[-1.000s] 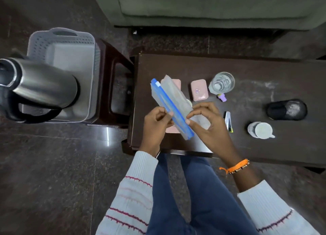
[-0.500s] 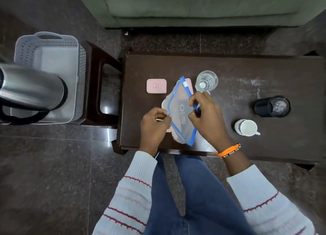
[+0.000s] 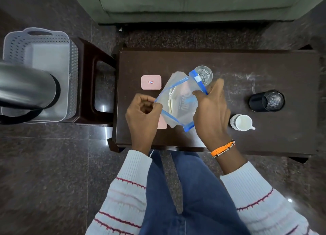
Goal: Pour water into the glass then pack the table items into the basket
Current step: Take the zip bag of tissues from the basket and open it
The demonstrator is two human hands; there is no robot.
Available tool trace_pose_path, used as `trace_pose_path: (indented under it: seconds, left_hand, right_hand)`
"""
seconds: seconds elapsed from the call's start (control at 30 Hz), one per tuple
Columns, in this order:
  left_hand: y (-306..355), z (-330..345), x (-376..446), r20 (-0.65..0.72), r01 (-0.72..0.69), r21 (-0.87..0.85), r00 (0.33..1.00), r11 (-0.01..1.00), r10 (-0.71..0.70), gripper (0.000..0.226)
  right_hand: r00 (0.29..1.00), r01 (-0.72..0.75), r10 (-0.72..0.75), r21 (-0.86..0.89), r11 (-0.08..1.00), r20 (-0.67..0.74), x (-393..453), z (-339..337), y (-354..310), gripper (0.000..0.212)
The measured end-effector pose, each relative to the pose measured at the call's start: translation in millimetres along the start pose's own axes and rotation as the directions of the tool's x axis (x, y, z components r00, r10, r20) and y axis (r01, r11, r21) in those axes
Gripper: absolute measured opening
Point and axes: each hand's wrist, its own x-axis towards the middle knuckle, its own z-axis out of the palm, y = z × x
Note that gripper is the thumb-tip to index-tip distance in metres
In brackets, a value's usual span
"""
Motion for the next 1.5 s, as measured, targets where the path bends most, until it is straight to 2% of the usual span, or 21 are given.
trace_pose_path:
  seconds: [0.03, 0.1, 0.17, 0.23, 0.27, 0.3, 0.37, 0.43, 0.5, 0.6, 0.77, 0.93, 1.13, 1.27, 1.4, 1.5]
  left_hand:
    - [-1, 1, 0, 0.017, 0.001, 0.004, 1.0, 1.0, -0.001, 0.014]
    - [-3, 4, -2, 0.072, 0.011, -0.007, 0.997, 1.0, -0.011, 0.012]
    - [-5, 7, -5, 0.139, 0.014, -0.029, 0.99, 0.999, -0.01, 0.013]
    - [-9, 9, -9, 0.203, -0.004, -0.041, 0.979, 0.999, 0.013, 0.019]
    - [-12, 9, -11, 0.225, -0.012, -0.048, 0.974, 0.999, 0.023, 0.022]
    - [-15, 8, -12, 0.242, -0.014, -0.055, 0.97, 0.998, 0.027, 0.024]
    - [-21, 6, -16, 0.277, -0.011, -0.06, 0.96, 0.998, 0.028, 0.023]
    - [-25, 6, -22, 0.309, -0.011, -0.037, 0.951, 0.999, 0.022, 0.023]
    - [-28, 7, -28, 0.308, -0.017, -0.013, 0.951, 1.0, 0.02, 0.022]
    - [-26, 11, -34, 0.221, 0.014, -0.015, 0.975, 1.0, -0.01, 0.013]
    - [-25, 8, -29, 0.17, 0.048, -0.012, 0.984, 0.999, -0.046, 0.016]
    - [-25, 3, -28, 0.172, 0.04, -0.01, 0.984, 0.999, -0.037, 0.013]
    - [-25, 3, -27, 0.168, 0.062, 0.001, 0.984, 0.998, -0.061, 0.018]
    - [-22, 3, -30, 0.187, 0.064, -0.008, 0.98, 0.998, -0.061, 0.021]
    - [-20, 3, -34, 0.213, 0.066, 0.003, 0.975, 0.998, -0.065, 0.019]
    - [-19, 1, -38, 0.235, 0.069, 0.047, 0.969, 0.997, -0.078, 0.017]
  right_hand:
    - [0.999, -0.034, 0.034, 0.005, 0.999, 0.007, -1, -1, -3, 0.014]
    - [0.988, 0.127, -0.102, -0.238, 0.963, 0.115, -5, -4, -7, 0.024]
    - [0.959, 0.252, -0.183, -0.352, 0.901, 0.217, -11, -7, -12, 0.03]
    - [0.931, 0.301, -0.239, -0.212, 0.93, 0.276, -17, -4, -18, 0.031]
    - [0.928, 0.256, -0.227, -0.063, 0.964, 0.294, -17, -1, -20, 0.031]
    - [0.927, 0.148, -0.169, 0.088, 0.985, 0.336, -16, 4, -20, 0.03]
    - [0.859, -0.155, -0.008, 0.276, 0.948, 0.511, -11, 14, -17, 0.031]
    - [0.754, -0.344, 0.076, 0.294, 0.892, 0.653, -5, 25, -8, 0.033]
    - [0.701, -0.365, 0.111, 0.221, 0.904, 0.704, -2, 36, 1, 0.039]
    - [0.679, -0.356, 0.156, 0.135, 0.925, 0.718, -1, 47, 11, 0.046]
    - [0.674, -0.322, 0.231, -0.002, 0.947, 0.702, -1, 46, 16, 0.035]
    - [0.696, -0.242, 0.198, -0.035, 0.97, 0.69, 3, 42, 17, 0.031]
    - [0.721, -0.121, 0.136, -0.07, 0.99, 0.679, 3, 43, 13, 0.041]
    - [0.711, -0.062, 0.126, -0.117, 0.991, 0.692, 3, 47, 8, 0.039]
    - [0.695, -0.123, 0.153, -0.093, 0.988, 0.703, 5, 51, 5, 0.037]
    - [0.664, -0.215, 0.159, -0.016, 0.976, 0.731, 8, 56, 4, 0.028]
